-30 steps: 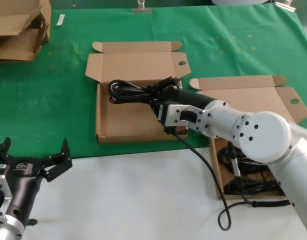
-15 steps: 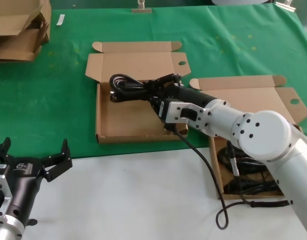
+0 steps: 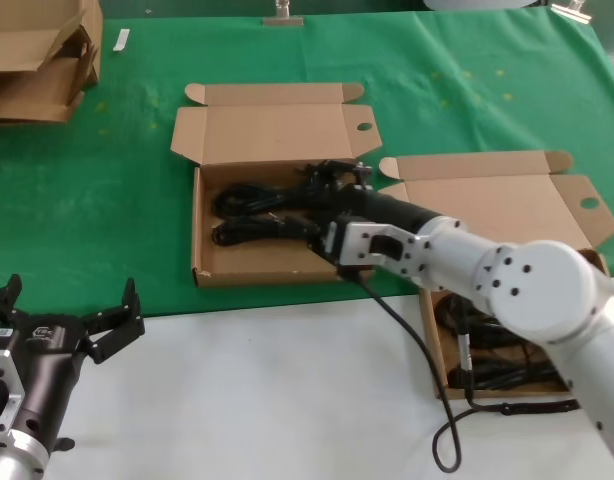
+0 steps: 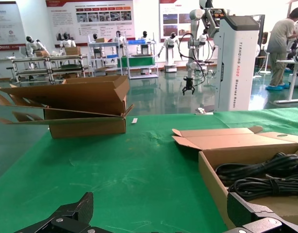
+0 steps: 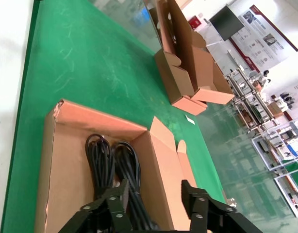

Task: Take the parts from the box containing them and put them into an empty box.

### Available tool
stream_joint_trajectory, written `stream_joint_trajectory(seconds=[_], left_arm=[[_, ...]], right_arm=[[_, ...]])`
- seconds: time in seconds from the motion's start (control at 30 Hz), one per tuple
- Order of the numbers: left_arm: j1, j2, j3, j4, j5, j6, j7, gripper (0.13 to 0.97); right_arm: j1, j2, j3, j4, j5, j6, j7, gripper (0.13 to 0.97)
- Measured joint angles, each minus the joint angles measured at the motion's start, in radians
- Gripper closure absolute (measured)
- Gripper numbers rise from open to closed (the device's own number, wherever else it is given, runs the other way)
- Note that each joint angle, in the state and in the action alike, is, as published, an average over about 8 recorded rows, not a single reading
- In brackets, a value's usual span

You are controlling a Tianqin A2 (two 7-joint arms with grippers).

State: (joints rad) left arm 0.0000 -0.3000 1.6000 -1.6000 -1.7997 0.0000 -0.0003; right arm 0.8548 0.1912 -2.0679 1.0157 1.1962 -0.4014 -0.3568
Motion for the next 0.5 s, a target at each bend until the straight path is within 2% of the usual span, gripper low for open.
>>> stream_joint_trajectory(seconds=[0.13,0.27,0.5], left_arm=[[0.000,0.000,0.000,0.000,0.000,0.000,0.000,0.132],[0.000,0.000,0.000,0.000,0.000,0.000,0.000,0.132],[0.000,0.000,0.000,0.000,0.000,0.000,0.000,0.132]], right_arm=[[-0.025,0.036,0.022,0.054,-0.013,-0.008,0.037,0.663],[-0.066,0.086,0.065,0.127,-0.030,-0.013,0.092,0.663],[-0.177,0.177,0.151,0.250,-0.037,-0.002,0.186,0.484]])
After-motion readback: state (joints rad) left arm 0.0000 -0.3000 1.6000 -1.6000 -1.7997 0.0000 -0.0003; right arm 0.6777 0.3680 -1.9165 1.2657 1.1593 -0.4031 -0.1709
